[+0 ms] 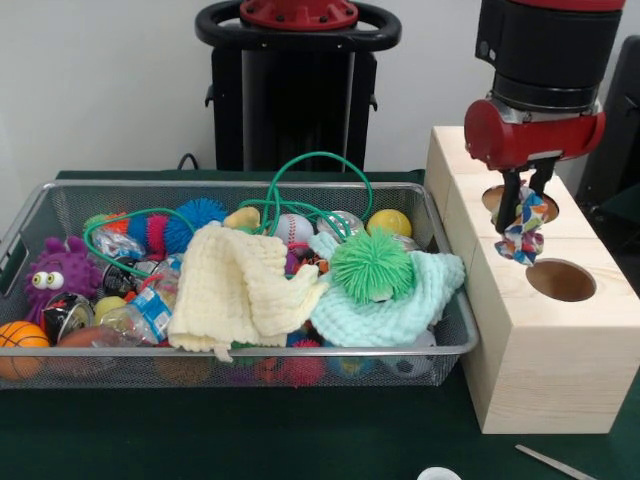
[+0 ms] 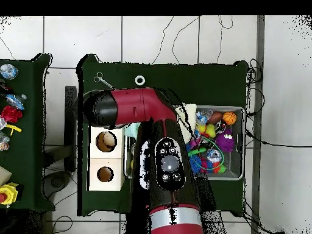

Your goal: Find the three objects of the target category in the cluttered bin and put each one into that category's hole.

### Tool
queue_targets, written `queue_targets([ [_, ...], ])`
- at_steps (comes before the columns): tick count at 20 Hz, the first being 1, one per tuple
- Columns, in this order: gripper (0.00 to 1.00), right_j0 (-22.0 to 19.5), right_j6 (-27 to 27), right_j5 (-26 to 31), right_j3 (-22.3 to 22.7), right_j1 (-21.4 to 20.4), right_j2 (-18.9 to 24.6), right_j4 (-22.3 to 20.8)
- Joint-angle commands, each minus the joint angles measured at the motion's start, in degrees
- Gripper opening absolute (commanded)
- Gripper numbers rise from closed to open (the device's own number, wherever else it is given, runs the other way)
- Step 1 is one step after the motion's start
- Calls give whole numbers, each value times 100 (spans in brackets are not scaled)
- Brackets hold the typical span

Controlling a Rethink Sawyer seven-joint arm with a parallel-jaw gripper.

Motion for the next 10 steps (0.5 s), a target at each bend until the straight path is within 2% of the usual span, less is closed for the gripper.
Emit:
queue_targets([
  [1, 0, -6, 1514, -648, 542, 380, -201, 84],
  [10, 0, 87, 1609, -668, 636, 391, -108, 620],
])
